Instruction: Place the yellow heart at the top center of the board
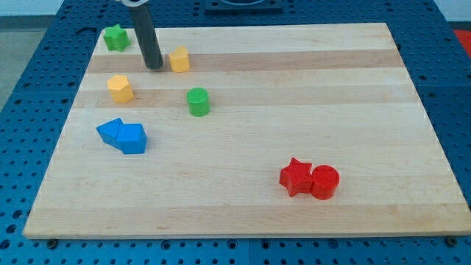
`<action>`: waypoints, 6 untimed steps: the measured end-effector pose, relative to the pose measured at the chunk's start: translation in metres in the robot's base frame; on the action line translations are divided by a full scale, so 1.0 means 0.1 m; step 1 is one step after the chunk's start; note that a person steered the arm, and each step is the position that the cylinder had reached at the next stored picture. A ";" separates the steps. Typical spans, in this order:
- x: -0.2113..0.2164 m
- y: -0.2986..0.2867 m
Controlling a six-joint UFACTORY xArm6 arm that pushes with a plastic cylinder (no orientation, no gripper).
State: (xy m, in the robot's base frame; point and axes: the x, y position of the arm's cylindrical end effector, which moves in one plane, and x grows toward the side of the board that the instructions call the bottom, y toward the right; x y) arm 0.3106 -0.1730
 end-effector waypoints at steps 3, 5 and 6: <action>-0.64 0.87; -0.21 1.04; -0.60 1.34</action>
